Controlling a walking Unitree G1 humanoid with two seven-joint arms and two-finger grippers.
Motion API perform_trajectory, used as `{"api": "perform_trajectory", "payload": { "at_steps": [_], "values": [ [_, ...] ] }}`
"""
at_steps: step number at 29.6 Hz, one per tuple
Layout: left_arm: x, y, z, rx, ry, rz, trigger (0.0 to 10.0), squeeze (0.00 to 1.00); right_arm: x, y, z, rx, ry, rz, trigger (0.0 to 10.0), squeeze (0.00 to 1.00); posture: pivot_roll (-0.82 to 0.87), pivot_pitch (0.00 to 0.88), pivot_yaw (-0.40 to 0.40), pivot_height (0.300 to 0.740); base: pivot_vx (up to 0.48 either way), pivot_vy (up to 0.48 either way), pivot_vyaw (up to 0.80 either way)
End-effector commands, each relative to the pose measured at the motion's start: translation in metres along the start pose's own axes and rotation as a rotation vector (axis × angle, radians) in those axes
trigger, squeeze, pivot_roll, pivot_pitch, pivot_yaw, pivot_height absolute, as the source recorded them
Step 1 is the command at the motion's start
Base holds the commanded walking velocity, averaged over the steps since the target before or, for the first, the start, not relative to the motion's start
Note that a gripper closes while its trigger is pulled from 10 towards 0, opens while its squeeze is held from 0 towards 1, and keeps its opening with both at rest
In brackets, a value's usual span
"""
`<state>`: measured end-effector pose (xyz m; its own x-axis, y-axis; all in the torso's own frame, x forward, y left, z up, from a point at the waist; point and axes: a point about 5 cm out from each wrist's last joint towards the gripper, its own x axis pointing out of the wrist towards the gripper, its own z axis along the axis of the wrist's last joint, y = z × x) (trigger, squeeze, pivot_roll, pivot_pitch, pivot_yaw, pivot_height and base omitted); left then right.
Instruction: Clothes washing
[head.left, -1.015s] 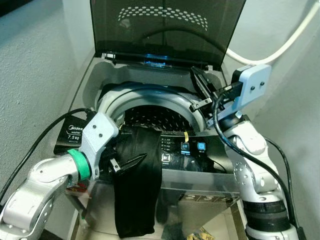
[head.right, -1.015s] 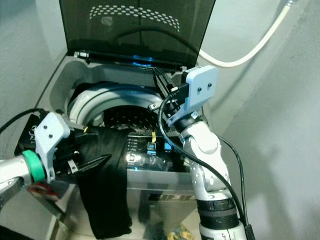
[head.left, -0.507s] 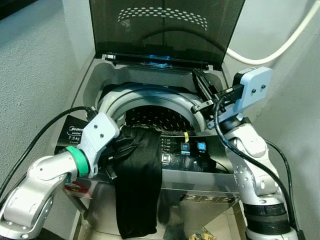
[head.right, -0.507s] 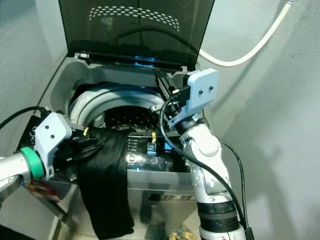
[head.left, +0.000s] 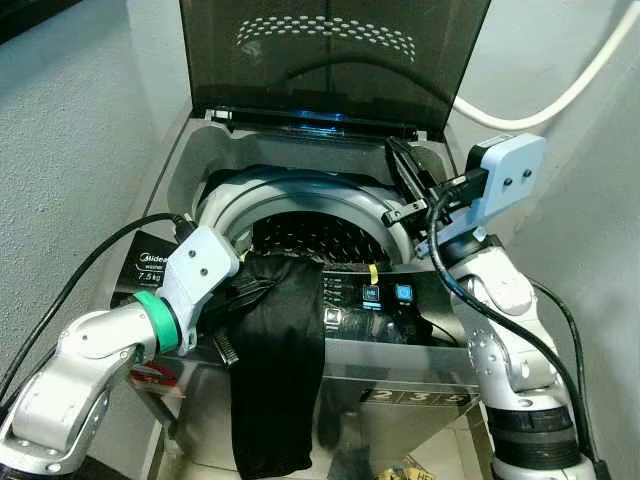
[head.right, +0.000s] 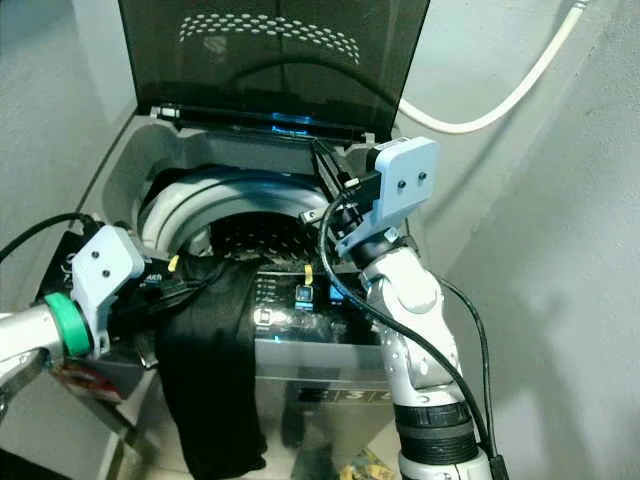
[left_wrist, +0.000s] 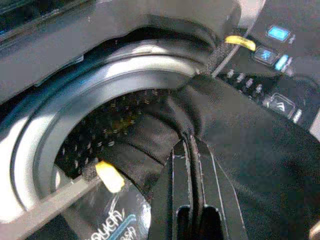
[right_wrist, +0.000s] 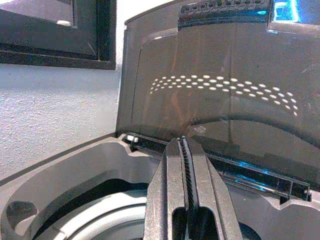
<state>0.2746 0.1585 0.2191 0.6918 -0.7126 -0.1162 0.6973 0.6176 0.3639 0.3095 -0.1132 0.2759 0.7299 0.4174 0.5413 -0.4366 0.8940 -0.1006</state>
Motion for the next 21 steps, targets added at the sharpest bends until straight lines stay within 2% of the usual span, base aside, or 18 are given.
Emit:
{"api": "perform_trajectory", "payload": {
  "at_steps": [1,2,5,6,7,9,10,11,13,15,16,17,18,19,20,21],
  "values": [
    [0.008,0.004,0.007,0.024,-0.051,-0.009,10.0,0.0,-0.002,-0.001,0.002,-0.012,-0.013,-0.003,10.0,0.0,0.13,0.051,0.004,0.74,0.0,0.0,0.0],
    [0.016,0.025,0.035,0.111,-0.167,0.056,10.0,0.0,-0.001,-0.001,0.002,-0.012,-0.014,-0.002,10.0,0.0,0.13,0.055,0.004,0.74,0.0,0.0,0.0],
    [0.018,0.032,0.044,0.143,-0.198,0.08,10.0,0.0,-0.001,0.0,0.002,-0.011,-0.014,-0.002,10.0,0.0,0.13,0.055,0.004,0.74,0.0,0.0,0.0],
    [0.022,0.044,0.058,0.192,-0.24,0.118,10.0,0.0,-0.001,0.0,0.003,-0.011,-0.014,-0.002,10.0,0.0,0.12,0.056,0.005,0.74,0.0,0.0,0.0],
    [0.022,0.044,0.058,0.192,-0.24,0.118,10.0,0.0,-0.001,0.0,0.003,-0.011,-0.014,-0.002,10.0,0.0,0.12,0.056,0.005,0.74,0.0,0.0,0.0],
    [0.029,0.069,0.087,0.281,-0.316,0.185,10.0,0.0,-0.001,0.001,0.003,-0.01,-0.015,-0.003,10.0,0.0,0.12,0.058,0.007,0.74,0.0,0.0,0.0],
    [0.029,0.069,0.087,0.281,-0.316,0.185,10.0,0.0,-0.001,0.001,0.003,-0.01,-0.015,-0.003,10.0,0.0,0.12,0.058,0.007,0.74,0.0,0.0,0.0],
    [0.033,0.079,0.1,0.331,-0.345,0.212,10.0,0.0,-0.001,0.001,0.003,-0.009,-0.014,-0.004,10.0,0.0,0.11,0.059,0.01,0.74,0.0,0.0,0.0],
    [0.035,0.085,0.108,0.36,-0.36,0.224,10.0,0.0,-0.002,0.001,0.003,-0.009,-0.014,-0.005,10.0,0.0,0.11,0.059,0.01,0.74,0.0,0.0,0.0],
    [0.042,0.097,0.125,0.435,-0.385,0.274,10.0,0.0,-0.002,0.002,0.003,-0.009,-0.014,-0.008,10.0,0.0,0.11,0.062,0.013,0.74,0.0,0.0,0.0],
    [0.042,0.097,0.125,0.435,-0.385,0.274,10.0,0.0,-0.002,0.002,0.003,-0.009,-0.014,-0.008,10.0,0.0,0.11,0.062,0.013,0.74,0.0,0.0,0.0],
    [0.045,0.118,0.141,0.565,-0.359,0.484,10.0,0.0,-0.004,0.002,0.003,-0.01,-0.013,-0.013,10.0,0.0,0.09,0.067,0.025,0.74,0.0,0.0,0.0],
    [0.042,0.134,0.158,0.753,-0.344,0.675,10.0,0.0,-0.005,0.002,0.003,-0.011,-0.011,-0.019,10.0,0.0,0.08,0.071,0.027,0.74,0.0,0.0,0.0],
    [0.042,0.134,0.158,0.753,-0.344,0.675,10.0,0.0,-0.005,0.002,0.003,-0.011,-0.011,-0.019,10.0,0.0,0.08,0.071,0.027,0.74,0.0,0.0,0.0],
    [0.038,0.143,0.169,0.929,-0.328,0.795,10.0,0.0,-0.006,0.002,0.004,-0.012,-0.01,-0.024,10.0,0.0,0.08,0.071,0.027,0.74,0.0,0.0,0.0],
    [0.038,0.143,0.169,0.929,-0.328,0.795,10.0,0.0,-0.006,0.002,0.004,-0.012,-0.01,-0.024,10.0,0.0,0.08,0.071,0.027,0.74,0.0,0.0,0.0]
  ]
}}
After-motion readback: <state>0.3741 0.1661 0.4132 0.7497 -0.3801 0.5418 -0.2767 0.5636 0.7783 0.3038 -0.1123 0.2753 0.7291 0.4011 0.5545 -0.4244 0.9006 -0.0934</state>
